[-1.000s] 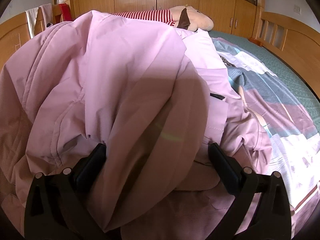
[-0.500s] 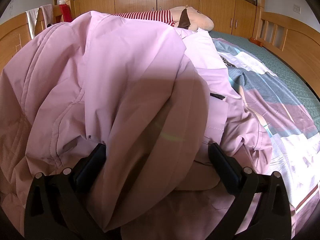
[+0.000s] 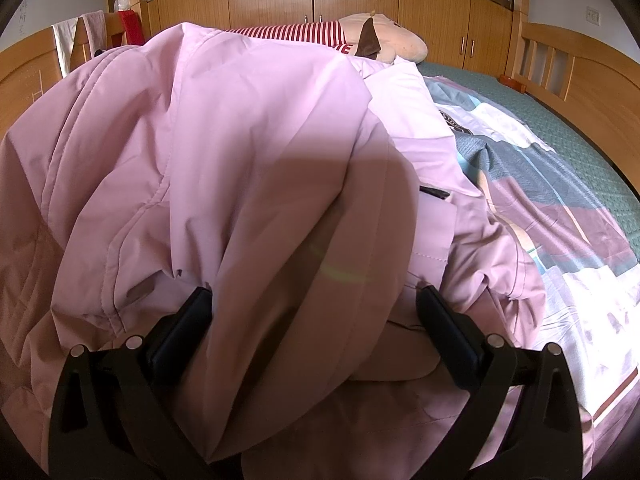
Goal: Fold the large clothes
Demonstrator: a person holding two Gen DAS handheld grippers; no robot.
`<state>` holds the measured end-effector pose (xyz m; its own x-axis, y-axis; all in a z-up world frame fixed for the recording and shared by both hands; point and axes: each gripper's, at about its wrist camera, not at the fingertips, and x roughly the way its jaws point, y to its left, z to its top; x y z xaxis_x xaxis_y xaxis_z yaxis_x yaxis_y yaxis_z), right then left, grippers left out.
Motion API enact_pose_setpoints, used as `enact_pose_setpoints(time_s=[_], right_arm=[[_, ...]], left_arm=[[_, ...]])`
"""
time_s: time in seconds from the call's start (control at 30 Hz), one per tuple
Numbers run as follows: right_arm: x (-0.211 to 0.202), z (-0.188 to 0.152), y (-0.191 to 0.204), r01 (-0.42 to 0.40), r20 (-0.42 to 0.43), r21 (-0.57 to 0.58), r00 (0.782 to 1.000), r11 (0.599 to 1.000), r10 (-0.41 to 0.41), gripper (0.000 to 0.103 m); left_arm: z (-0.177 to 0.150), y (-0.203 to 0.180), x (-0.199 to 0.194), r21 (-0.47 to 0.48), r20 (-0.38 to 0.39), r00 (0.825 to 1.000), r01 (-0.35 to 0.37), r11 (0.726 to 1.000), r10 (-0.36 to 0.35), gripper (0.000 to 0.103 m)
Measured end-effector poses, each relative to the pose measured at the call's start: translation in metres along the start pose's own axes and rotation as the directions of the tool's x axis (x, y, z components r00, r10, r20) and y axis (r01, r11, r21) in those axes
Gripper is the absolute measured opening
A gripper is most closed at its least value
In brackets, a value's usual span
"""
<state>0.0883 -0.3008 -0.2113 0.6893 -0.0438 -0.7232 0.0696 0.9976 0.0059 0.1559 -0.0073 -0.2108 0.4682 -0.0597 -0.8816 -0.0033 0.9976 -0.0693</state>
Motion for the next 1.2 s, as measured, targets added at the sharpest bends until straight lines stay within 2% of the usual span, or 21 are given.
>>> enact_pose_setpoints(time_s=[0.1, 0.2, 0.3, 0.37, 0.47, 0.57, 0.63, 0.7, 0.77, 0.83, 0.87, 1.0, 1.13, 1.2], right_arm=[[0.0, 0.0, 0.0, -0.005, 0.001, 0.006, 1.0, 1.0, 0.005, 0.102], [0.0, 0.0, 0.0, -0.005, 0.001, 0.008, 1.0, 1.0, 0.005, 0.102], [0.0, 0.0, 0.0, -0.009, 0.003, 0.012, 1.0, 1.0, 0.009, 0.102], [0.0, 0.001, 0.001, -0.009, 0.005, 0.013, 1.0, 1.0, 0.009, 0.102], [0.0, 0.0, 0.001, -0.01, 0.004, 0.014, 1.0, 1.0, 0.01, 0.102], [0.0, 0.0, 0.0, -0.011, 0.006, 0.015, 1.0, 1.0, 0.011, 0.102], [0.0, 0.0, 0.0, -0.012, 0.006, 0.016, 1.0, 1.0, 0.012, 0.102], [0.0, 0.0, 0.001, -0.011, 0.006, 0.015, 1.0, 1.0, 0.011, 0.102], [0.0, 0.0, 0.0, -0.011, 0.007, 0.015, 1.0, 1.0, 0.011, 0.102], [0.0, 0.0, 0.0, -0.011, 0.007, 0.016, 1.0, 1.0, 0.011, 0.102], [0.0, 0.0, 0.0, -0.011, 0.007, 0.016, 1.0, 1.0, 0.011, 0.102], [0.0, 0.0, 0.0, -0.011, 0.008, 0.016, 1.0, 1.0, 0.011, 0.102], [0.0, 0.0, 0.0, -0.013, 0.008, 0.018, 1.0, 1.0, 0.012, 0.102], [-0.001, -0.001, -0.001, -0.014, 0.01, 0.019, 1.0, 1.0, 0.014, 0.102]], left_arm=[[-0.004, 0.001, -0.017, -0.024, 0.032, 0.999, 0.006, 1.0, -0.005, 0.101], [-0.013, 0.004, -0.031, -0.021, 0.058, 0.998, -0.033, 0.999, 0.034, 0.101], [-0.023, 0.0, -0.018, 0.008, -0.012, 0.999, -0.049, 0.999, 0.049, 0.101], [-0.026, -0.006, 0.004, 0.057, -0.068, 0.991, -0.11, 0.992, 0.114, 0.101], [-0.028, -0.016, 0.003, 0.095, -0.045, 0.986, -0.155, 0.983, 0.16, 0.101], [-0.027, -0.015, -0.012, 0.059, -0.009, 0.993, -0.118, 0.991, 0.118, 0.101], [-0.024, -0.006, -0.029, 0.017, 0.05, 0.995, -0.09, 0.996, 0.089, 0.101], [-0.019, -0.001, -0.052, -0.019, 0.156, 0.986, -0.052, 0.998, 0.054, 0.101], [-0.013, 0.004, -0.062, -0.03, 0.225, 0.974, -0.025, 0.999, 0.031, 0.101], [-0.006, 0.008, -0.054, -0.02, 0.213, 0.977, -0.007, 1.0, 0.011, 0.101], [-0.002, 0.008, -0.041, -0.006, 0.182, 0.983, 0.03, 1.0, -0.028, 0.101], [0.004, 0.011, 0.001, -0.01, 0.071, 0.993, 0.096, 0.995, -0.095, 0.101], [0.004, 0.011, 0.004, -0.016, 0.056, 0.992, 0.111, 0.994, -0.11, 0.101], [0.004, 0.009, -0.002, -0.014, 0.083, 0.992, 0.101, 0.995, -0.099, 0.101]])
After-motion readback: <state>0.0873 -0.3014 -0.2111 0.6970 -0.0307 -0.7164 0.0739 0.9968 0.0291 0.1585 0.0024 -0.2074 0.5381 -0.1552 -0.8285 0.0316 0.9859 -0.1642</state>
